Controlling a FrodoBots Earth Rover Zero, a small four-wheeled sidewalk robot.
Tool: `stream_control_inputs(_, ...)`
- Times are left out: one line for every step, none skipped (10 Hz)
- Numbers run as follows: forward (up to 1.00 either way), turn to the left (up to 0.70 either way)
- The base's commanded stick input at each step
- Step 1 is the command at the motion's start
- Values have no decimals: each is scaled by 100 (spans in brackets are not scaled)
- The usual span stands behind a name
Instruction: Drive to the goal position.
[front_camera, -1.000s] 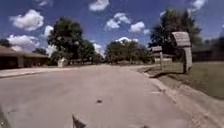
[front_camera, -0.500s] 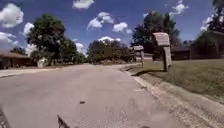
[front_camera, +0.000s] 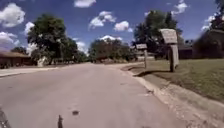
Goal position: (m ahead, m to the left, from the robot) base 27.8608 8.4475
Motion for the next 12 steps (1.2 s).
stream_control_inputs(85, 0)
stream_control_inputs(85, 0)
stream_control_inputs(85, 0)
stream_control_inputs(85, 0)
stream_control_inputs(85, 0)
stream_control_inputs(85, 0)
stream_control_inputs(85, 0)
stream_control_inputs(85, 0)
stream_control_inputs(85, 0)
stream_control_inputs(85, 0)
stream_control_inputs(85, 0)
stream_control_inputs(85, 0)
